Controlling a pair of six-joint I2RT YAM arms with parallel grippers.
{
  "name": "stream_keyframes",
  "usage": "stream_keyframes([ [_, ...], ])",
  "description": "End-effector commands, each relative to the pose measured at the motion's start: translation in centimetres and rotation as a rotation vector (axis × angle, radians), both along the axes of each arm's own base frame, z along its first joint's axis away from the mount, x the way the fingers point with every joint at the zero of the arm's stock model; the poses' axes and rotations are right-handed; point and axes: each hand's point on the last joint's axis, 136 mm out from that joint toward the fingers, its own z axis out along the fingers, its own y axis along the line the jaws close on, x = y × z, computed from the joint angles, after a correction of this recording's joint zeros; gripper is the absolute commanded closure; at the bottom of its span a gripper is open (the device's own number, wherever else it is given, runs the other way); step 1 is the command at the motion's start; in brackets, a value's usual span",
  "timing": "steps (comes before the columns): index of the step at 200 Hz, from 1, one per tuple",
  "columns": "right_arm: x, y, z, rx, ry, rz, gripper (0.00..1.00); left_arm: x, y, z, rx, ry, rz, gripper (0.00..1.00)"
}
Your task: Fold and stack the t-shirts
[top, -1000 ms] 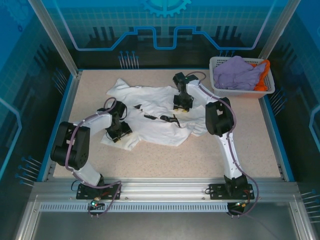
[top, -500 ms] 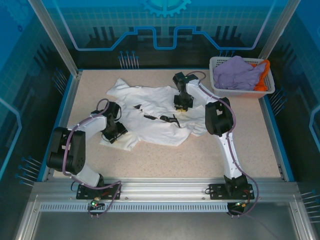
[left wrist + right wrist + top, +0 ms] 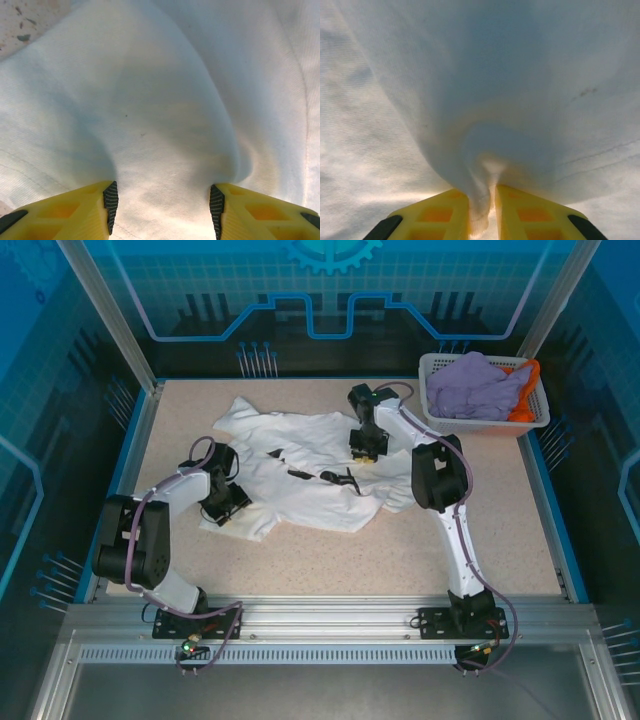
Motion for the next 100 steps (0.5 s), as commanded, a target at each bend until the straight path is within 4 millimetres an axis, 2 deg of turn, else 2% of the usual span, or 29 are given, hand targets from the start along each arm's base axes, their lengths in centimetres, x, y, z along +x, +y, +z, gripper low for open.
stream_keyframes([
  [1, -0.3, -0.9, 1.5, -0.017, -0.003, -0.006, 0.77, -0.6, 0.5, -0.2, 0.011, 0.030, -0.011, 0.46],
  [62, -0.2, -0.9, 2.5, -0.024, -0.041, -0.015, 0.79, -0.7, 0.2, -0.7, -0.005, 0.039, -0.014, 0.45],
  [100, -0.3, -1.1, 2.4, -0.036, -0.037, -0.012, 0.86, -0.9, 0.2, -0.9, -0.008, 0.042, -0.017, 0.43],
])
